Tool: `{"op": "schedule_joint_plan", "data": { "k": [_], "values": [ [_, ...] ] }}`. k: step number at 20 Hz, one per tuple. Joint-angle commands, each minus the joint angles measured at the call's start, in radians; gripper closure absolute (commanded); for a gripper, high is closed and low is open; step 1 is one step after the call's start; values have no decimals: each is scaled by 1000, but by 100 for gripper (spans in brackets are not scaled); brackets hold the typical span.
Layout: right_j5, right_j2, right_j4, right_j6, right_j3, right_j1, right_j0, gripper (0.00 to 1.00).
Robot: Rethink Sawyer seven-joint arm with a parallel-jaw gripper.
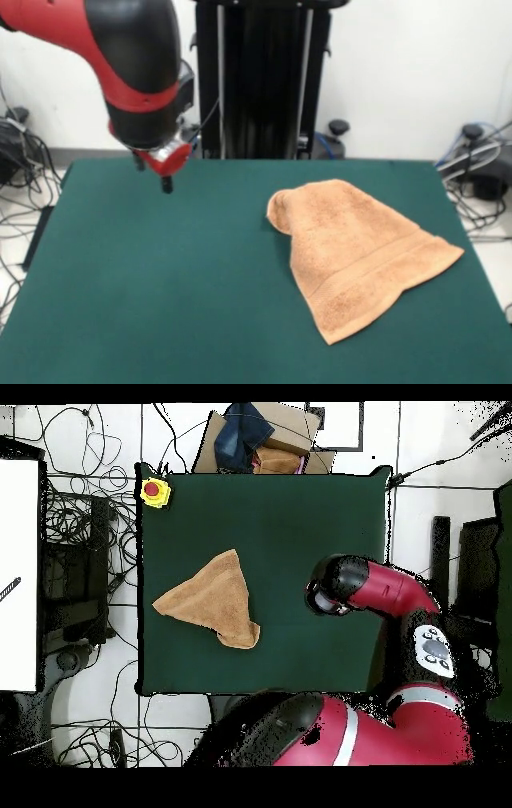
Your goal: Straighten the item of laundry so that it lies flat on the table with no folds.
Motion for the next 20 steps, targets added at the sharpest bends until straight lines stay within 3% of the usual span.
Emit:
{"op": "schedule_joint_plan", "data": {
  "k": [1,5,15,20],
  "values": [
    [-73,132,-14,-15,94,27,45,0],
    [-105,164,-7,-9,66,78,32,0],
    [-93,229,44,31,59,99,37,0],
    [-24,334,17,-156,76,83,-31,0]
  ]
}}
